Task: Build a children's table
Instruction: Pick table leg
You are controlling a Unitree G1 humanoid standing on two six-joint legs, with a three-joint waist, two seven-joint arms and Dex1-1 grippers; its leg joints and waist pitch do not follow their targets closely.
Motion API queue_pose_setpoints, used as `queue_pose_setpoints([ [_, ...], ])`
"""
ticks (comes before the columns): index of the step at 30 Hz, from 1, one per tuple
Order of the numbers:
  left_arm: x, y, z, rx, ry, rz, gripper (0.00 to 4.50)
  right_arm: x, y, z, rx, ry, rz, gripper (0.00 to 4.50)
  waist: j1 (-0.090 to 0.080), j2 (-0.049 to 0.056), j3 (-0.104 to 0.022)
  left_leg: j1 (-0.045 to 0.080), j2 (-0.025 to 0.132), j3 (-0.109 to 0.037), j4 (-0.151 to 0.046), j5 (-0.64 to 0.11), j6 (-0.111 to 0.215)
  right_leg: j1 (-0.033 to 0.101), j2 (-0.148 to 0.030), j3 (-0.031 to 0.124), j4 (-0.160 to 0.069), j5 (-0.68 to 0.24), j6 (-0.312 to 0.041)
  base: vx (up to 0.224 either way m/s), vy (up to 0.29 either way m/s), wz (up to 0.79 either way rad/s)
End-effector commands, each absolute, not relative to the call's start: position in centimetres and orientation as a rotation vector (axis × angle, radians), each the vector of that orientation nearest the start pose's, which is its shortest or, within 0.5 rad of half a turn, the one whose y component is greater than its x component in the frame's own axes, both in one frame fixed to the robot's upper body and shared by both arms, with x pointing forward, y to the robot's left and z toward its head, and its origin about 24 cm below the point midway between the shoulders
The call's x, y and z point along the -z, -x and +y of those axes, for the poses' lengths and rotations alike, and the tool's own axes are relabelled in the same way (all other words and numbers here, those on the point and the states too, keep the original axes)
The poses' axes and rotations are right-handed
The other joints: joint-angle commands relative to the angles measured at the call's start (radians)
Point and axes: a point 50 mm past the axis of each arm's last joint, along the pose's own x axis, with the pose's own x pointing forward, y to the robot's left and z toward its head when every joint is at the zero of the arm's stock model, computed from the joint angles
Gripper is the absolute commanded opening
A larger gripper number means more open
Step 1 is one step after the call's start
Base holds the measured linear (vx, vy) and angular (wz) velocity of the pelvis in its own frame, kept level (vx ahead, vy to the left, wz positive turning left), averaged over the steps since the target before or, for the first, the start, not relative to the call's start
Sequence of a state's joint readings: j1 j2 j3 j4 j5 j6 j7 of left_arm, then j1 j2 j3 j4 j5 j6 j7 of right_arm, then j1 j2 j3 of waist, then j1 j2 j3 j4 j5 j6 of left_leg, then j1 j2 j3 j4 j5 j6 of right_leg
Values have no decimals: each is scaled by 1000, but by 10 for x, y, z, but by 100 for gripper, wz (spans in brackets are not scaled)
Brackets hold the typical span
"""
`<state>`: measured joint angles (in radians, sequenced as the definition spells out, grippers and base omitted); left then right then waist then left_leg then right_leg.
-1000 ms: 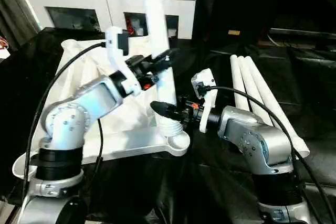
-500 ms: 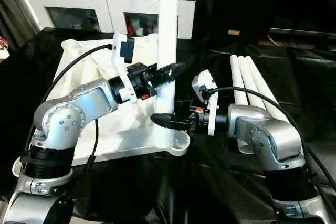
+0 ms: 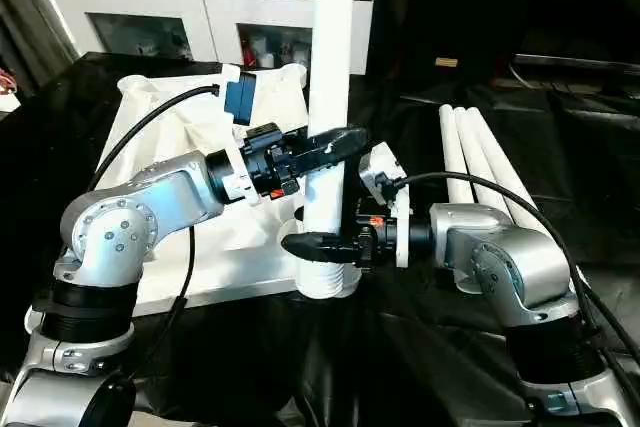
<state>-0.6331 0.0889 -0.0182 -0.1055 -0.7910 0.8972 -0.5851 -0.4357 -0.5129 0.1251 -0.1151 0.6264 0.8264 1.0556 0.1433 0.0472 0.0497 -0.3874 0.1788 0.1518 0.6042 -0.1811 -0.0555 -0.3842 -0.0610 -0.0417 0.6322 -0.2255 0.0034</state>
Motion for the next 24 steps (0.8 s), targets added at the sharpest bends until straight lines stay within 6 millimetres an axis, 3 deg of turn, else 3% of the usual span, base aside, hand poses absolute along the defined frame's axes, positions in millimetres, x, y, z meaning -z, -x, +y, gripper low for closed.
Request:
queue_pose_setpoints([
  [1,-189,-286,47,1306,470,106,188,-133,-273,-135,-1356,-152,371,274,1,-19,-73,10,35,-4,-51,-28,47,54,-68,38,-61,30,-231,0,0,0],
  [11,-188,-282,47,1344,447,109,188,-131,-271,-133,-1365,-167,378,201,1,-18,-73,11,36,-4,-51,-34,43,54,-67,38,-61,36,-236,0,0,0],
  [15,-191,-276,46,1399,399,64,188,-129,-271,-134,-1357,-167,378,193,2,-17,-74,11,37,-5,-52,-35,40,54,-68,39,-61,29,-228,0,0,0],
  [18,-191,-278,44,1361,380,53,258,-128,-273,-135,-1326,-167,359,191,0,-14,-73,11,37,-5,-52,-43,34,54,-67,38,-62,31,-227,0,0,0],
  [22,-197,-277,44,1340,362,-64,258,-127,-273,-137,-1281,-180,328,191,0,-14,-74,11,38,-5,-53,-51,29,55,-68,38,-62,31,-229,0,0,0],
  [24,-202,-275,44,1300,347,-178,258,-126,-273,-138,-1236,-193,289,191,0,-7,-73,9,41,-8,-54,-49,29,55,-70,39,-65,45,-223,0,0,0],
])
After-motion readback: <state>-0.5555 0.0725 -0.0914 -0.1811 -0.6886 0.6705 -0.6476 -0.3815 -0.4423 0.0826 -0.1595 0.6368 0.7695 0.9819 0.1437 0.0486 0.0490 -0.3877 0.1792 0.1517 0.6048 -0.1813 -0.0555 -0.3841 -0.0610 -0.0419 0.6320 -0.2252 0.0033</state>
